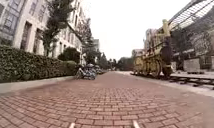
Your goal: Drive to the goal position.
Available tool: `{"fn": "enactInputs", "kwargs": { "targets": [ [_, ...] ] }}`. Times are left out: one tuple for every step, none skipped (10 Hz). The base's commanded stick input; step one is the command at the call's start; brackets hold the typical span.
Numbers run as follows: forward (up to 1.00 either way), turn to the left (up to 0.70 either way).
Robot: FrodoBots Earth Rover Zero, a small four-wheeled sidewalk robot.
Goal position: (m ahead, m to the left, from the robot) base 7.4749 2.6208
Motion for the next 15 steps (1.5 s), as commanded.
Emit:
{"fn": "enactInputs", "kwargs": {
  "targets": [
    [0.70,-0.14],
    [0.70,-0.02],
    [0.70,0.00],
    [0.70,0.00],
    [0.70,0.00],
    [0.70,0.00],
    [0.70,0.00],
    [0.70,0.00],
    [0.70,0.00],
    [0.70,0.00],
    [0.70,0.00],
    [0.70,0.00],
    [0.70,0.00],
    [0.70,0.00],
    [0.70,0.00]
  ]
}}
